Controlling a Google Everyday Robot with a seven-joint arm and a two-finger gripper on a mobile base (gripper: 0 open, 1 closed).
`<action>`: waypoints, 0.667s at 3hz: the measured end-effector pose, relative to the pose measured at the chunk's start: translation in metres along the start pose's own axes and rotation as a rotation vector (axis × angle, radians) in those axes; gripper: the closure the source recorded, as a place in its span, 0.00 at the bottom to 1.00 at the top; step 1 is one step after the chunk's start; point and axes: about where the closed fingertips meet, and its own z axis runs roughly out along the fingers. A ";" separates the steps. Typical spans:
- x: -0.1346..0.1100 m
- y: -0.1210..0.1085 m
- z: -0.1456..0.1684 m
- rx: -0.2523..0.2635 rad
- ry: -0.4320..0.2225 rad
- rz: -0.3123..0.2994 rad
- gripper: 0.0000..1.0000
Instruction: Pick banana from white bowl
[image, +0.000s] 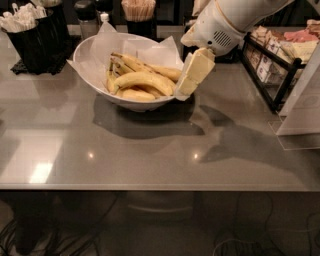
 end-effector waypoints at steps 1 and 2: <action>0.000 0.000 0.004 -0.007 0.000 -0.001 0.19; 0.000 -0.003 0.010 0.003 -0.011 0.014 0.42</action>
Offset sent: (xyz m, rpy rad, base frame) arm 0.0117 0.0055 -0.0117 0.0335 -0.0036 -0.0379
